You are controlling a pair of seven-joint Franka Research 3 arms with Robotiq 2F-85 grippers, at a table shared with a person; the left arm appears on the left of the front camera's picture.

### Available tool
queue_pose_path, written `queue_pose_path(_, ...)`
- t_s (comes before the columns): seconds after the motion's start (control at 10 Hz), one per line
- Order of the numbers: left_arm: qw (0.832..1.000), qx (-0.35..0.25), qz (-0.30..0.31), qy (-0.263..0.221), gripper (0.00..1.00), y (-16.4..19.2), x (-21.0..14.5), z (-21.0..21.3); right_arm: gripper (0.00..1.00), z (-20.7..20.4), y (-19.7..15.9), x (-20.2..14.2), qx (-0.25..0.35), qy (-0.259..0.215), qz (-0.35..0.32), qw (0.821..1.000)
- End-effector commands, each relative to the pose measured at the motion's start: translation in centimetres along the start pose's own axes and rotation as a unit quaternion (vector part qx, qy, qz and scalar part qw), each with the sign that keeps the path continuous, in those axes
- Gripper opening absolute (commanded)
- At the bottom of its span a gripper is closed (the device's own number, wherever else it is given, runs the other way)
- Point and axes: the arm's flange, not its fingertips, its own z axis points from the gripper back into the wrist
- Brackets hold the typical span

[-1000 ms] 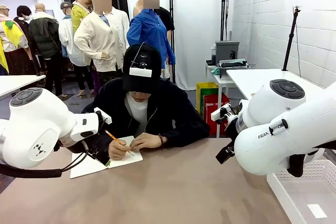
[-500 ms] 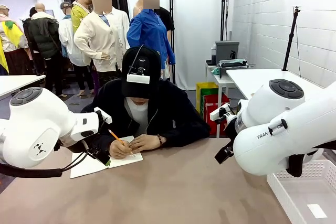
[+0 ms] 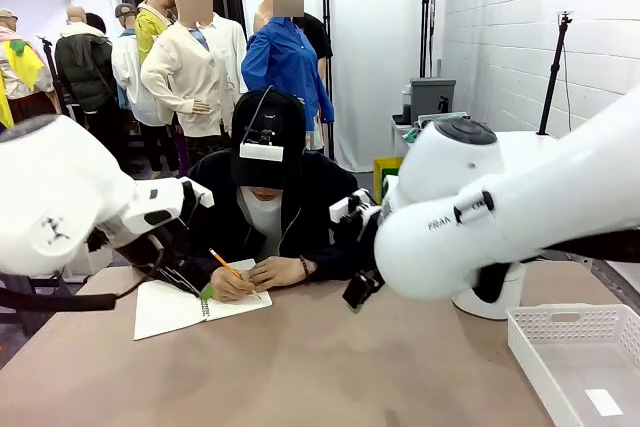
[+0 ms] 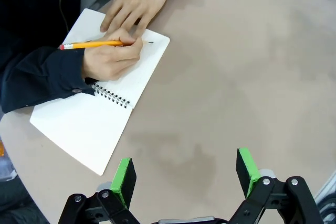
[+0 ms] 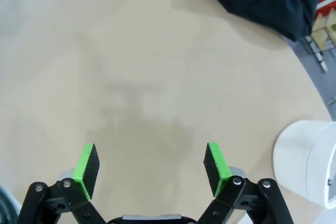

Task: Sort the paper based on its condition.
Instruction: If a person hands you a paper, place it in the Organizing basket , and if it's crumpled, put it in the Trash can.

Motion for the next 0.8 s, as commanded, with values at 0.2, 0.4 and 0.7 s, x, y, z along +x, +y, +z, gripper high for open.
queue_pose_path(0.2,0.999,-0.022,-0.030,-0.013,1.00,-1.1,-1.4,8.3,1.00,4.2,2.0,3.7,0.008,-0.018,0.015,1.000)
queue_pose_path(0.4,0.999,-0.021,-0.040,-0.018,1.00,-1.1,-2.4,11.2,1.00,7.3,2.1,5.4,0.009,-0.031,0.011,0.999)
queue_pose_path(0.7,0.999,0.013,-0.047,0.000,1.00,0.1,-3.5,12.1,1.00,10.7,2.6,5.1,-0.012,-0.003,0.047,0.999)
